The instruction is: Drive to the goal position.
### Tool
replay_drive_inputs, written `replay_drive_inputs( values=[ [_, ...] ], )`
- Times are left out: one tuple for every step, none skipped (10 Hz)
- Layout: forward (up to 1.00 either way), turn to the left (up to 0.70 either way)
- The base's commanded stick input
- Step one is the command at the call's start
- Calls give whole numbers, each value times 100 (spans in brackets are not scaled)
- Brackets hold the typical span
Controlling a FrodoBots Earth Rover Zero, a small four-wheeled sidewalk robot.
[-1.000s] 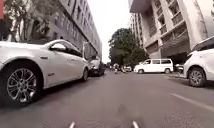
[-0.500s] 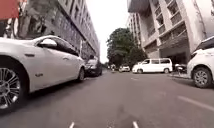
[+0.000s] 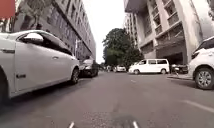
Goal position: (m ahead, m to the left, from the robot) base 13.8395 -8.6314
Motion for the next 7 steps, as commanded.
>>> replay_drive_inputs(
  values=[
    [70, -14],
    [70, -14],
    [70, -14],
    [70, -14],
    [70, -14],
    [70, -14],
    [70, -14]
  ],
)
